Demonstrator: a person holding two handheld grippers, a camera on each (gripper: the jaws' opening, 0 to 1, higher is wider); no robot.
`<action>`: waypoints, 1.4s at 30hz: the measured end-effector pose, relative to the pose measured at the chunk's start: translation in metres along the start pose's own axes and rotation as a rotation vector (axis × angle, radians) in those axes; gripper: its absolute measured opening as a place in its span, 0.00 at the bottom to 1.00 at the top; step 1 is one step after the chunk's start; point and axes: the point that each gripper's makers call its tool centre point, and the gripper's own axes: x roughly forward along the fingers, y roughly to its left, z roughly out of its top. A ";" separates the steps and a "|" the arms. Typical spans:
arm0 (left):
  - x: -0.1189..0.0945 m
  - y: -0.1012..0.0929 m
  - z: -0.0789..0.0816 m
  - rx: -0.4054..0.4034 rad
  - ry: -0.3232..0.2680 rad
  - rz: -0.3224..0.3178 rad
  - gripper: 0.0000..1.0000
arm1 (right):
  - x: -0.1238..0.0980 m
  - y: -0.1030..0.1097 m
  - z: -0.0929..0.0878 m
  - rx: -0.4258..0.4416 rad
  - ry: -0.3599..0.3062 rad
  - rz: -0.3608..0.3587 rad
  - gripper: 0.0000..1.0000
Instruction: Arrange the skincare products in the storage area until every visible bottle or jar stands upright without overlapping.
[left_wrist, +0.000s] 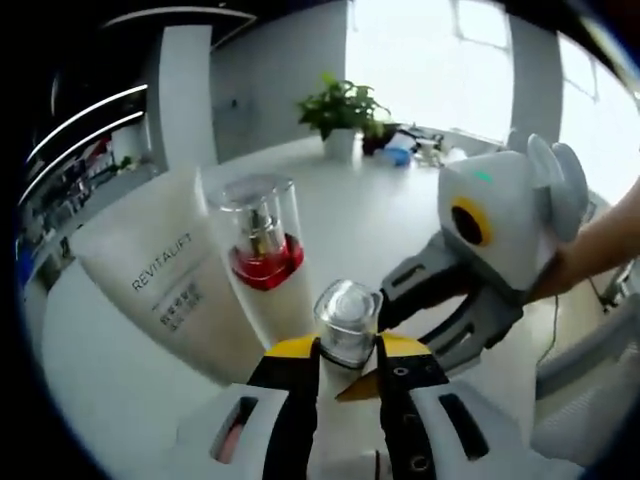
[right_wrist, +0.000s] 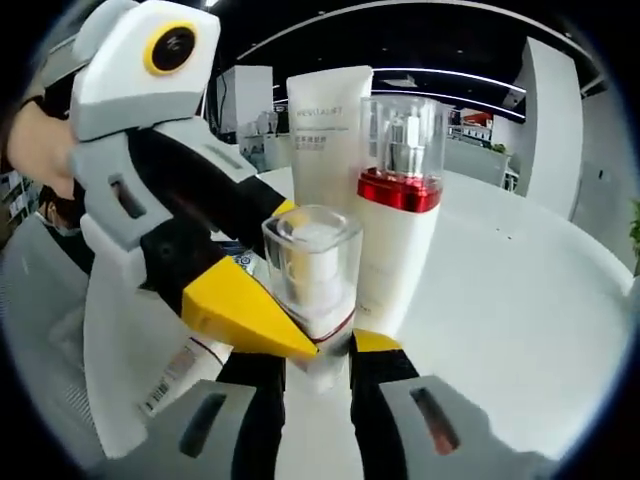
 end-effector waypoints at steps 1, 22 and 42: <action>0.000 0.000 0.000 0.001 0.001 0.000 0.19 | 0.000 0.000 0.000 -0.001 0.000 0.001 0.24; 0.002 0.005 0.002 0.042 0.007 -0.010 0.19 | 0.004 -0.005 0.002 0.016 0.013 -0.043 0.24; -0.016 0.009 0.000 0.044 0.026 0.020 0.24 | -0.012 -0.010 -0.002 0.100 0.014 -0.103 0.37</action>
